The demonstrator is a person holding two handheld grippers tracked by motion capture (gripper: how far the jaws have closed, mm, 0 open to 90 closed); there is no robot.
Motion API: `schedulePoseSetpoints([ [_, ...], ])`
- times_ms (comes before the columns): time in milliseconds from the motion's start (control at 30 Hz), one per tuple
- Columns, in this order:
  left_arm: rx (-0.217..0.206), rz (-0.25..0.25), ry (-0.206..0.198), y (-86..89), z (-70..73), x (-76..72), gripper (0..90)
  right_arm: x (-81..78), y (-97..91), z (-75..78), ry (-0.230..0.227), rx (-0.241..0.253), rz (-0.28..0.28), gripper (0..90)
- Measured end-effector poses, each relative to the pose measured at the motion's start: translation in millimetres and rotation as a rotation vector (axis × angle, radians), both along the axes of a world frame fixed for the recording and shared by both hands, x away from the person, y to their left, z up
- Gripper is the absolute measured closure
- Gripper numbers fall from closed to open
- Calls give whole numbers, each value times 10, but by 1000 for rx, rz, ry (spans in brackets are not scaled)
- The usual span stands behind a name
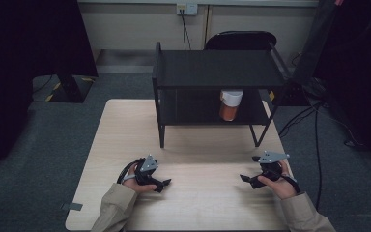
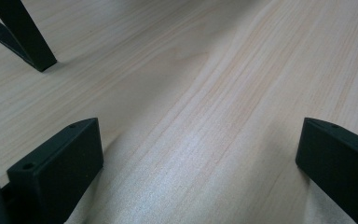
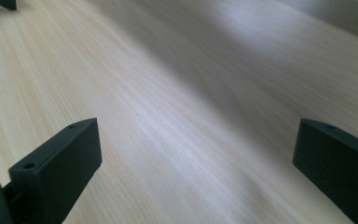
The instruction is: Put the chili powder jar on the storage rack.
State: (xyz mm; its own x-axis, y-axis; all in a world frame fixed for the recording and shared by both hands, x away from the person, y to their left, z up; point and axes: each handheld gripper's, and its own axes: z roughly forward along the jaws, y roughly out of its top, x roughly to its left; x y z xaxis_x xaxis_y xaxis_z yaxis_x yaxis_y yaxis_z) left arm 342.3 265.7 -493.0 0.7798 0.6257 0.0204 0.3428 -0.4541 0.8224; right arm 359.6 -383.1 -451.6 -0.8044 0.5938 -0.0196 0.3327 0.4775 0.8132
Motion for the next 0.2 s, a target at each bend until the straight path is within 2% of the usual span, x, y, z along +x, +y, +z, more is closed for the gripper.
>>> schedulePoseSetpoints([
  [200, 0, 0, 0, 0, -1, 0, 0, 0, -16, -22, 3, 9, -11, 0],
])
